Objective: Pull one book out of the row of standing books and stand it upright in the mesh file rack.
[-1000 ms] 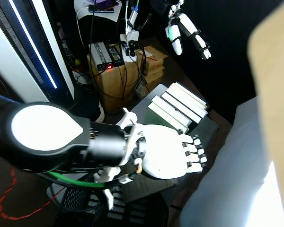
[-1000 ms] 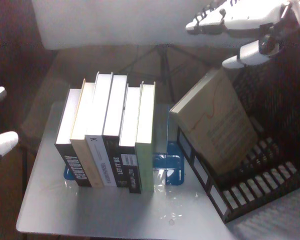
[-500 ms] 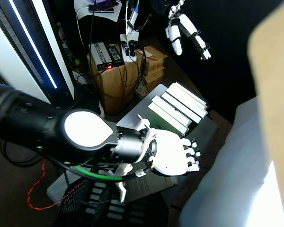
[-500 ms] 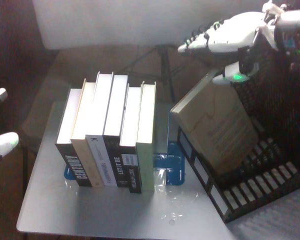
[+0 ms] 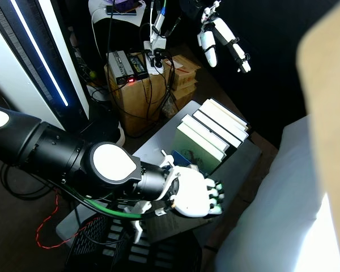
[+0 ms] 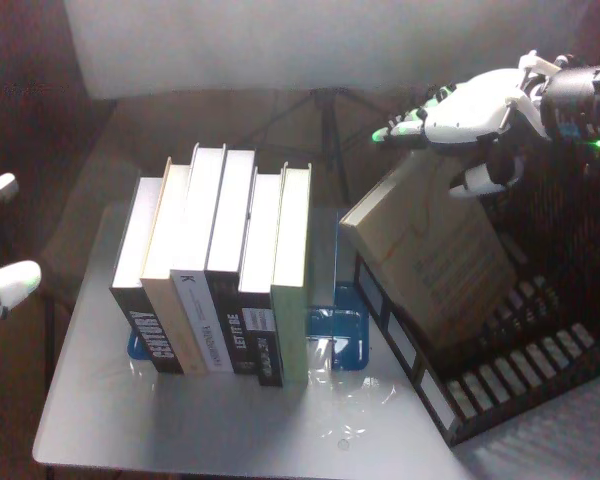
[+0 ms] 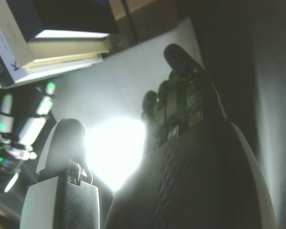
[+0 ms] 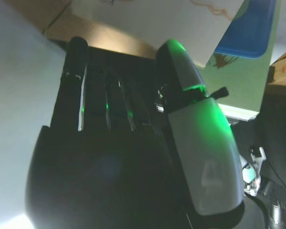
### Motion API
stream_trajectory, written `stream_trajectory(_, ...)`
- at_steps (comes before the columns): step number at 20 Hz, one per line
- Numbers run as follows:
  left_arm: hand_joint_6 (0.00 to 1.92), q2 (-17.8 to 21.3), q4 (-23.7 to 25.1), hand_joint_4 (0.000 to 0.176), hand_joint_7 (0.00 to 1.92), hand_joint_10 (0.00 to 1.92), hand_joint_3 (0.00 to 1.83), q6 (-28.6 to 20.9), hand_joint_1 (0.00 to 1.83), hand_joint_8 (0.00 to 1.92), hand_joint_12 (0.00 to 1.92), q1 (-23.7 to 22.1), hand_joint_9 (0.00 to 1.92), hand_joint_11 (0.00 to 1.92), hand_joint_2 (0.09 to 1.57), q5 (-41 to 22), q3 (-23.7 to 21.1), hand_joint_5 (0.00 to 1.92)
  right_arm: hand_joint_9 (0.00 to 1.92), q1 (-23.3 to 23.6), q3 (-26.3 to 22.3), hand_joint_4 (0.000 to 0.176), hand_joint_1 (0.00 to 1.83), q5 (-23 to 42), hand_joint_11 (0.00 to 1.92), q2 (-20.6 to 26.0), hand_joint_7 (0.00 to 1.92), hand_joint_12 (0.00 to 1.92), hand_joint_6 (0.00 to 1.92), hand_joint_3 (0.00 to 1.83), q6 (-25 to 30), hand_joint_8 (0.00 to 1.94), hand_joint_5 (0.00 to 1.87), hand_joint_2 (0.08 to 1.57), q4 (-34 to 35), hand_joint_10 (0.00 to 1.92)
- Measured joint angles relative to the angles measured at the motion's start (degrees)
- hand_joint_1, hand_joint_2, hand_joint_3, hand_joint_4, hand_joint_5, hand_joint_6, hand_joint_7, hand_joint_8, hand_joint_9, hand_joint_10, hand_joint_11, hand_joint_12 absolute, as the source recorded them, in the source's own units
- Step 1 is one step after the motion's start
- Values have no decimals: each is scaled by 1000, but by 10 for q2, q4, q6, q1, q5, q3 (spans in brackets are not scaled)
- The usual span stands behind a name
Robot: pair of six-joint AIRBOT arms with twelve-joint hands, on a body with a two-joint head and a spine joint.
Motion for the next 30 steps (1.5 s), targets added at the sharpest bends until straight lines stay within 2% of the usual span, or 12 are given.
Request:
stream_trajectory(4, 3, -2, 12, 0, 43, 24, 0, -2, 539, 0, 947, -9, 45, 0, 1320, -4, 0, 126, 0, 0, 3, 8, 1117, -13, 0, 0, 0, 148, 0, 1, 0, 0, 0, 1302, -1, 0)
stream_trajectory(5, 1, -3, 12, 0, 28, 19, 0, -2, 519, 0, 893, -13, 34, 0, 1323, -5, 0, 118, 0, 0, 3, 34, 1028, -19, 0, 0, 0, 29, 0, 4, 0, 0, 0, 1307, -3, 0)
stream_trajectory(7, 4, -5, 18, 3, 26, 18, 0, -2, 532, 1, 830, -14, 33, 0, 1320, -7, 0, 108, 0, -4, 3, 11, 965, -25, 0, 0, 0, 0, 0, 1, 0, 0, 0, 1299, -3, 0)
stream_trajectory(8, 2, -5, 18, 27, 5, 9, 0, -2, 522, 0, 759, -14, 14, 0, 1325, -6, 0, 89, 0, -7, 3, 15, 942, -26, 0, 0, 0, 0, 0, 0, 0, 0, 0, 1294, -3, 0)
stream_trajectory(15, 1, -6, 16, 14, 24, 12, 0, -3, 549, 0, 766, -14, 43, 0, 1320, -7, 0, 98, 6, -22, -9, 28, 882, -27, 19, 3, 0, 9, 0, 5, 5, 0, 0, 1306, -5, 2)
stream_trajectory(16, 2, -6, 16, 12, 27, 13, 0, -3, 550, 2, 760, -14, 47, 0, 1321, -6, 0, 99, 98, -25, -12, 22, 879, -25, 3, 6, 2, 358, 8, 0, 6, 2, 5, 1310, -5, 4)
stream_trajectory(17, 5, -6, 15, 12, 29, 13, 0, -3, 573, 2, 757, -14, 46, 0, 1315, -6, 0, 109, 307, -28, -12, 0, 900, -23, 0, 7, 93, 1092, 11, 0, 7, 9, 68, 1301, -5, 78)
stream_trajectory(18, 6, -6, 15, 19, 30, 13, 0, -3, 579, 2, 757, -14, 47, 0, 1311, -7, 0, 112, 437, -28, -15, 0, 1018, -23, 95, 10, 216, 1517, 23, 0, 7, 31, 148, 1309, -5, 143)
stream_trajectory(19, 2, -6, 16, 22, 18, 8, 0, -3, 562, 1, 704, -14, 37, 0, 1315, -6, 0, 106, 495, -27, -16, 0, 1093, -23, 243, 15, 397, 1632, 4, 1, 8, 33, 206, 1308, -4, 368)
stream_trajectory(21, 1, -6, 15, 27, 23, 9, 0, -3, 543, 2, 728, -14, 43, 0, 1311, -7, 0, 106, 390, -26, -17, 0, 1042, -26, 77, 22, 472, 1599, 24, 4, 12, 17, 339, 1341, -3, 475)
stream_trajectory(23, 1, -6, 12, 34, 14, 5, 0, -3, 515, 0, 730, -14, 33, 0, 1312, -7, 0, 98, 377, -28, -18, 0, 1030, -26, 159, 27, 620, 1668, 81, 1, 17, 78, 470, 1369, -5, 883)
stream_trajectory(30, 1, -10, 12, 31, 18, 5, 0, -3, 488, 0, 679, -14, 34, 0, 1313, -5, 1, 102, 412, -9, -44, 0, 931, 3, 152, 47, 501, 1517, 20, 0, 21, 1, 436, 1395, -5, 519)
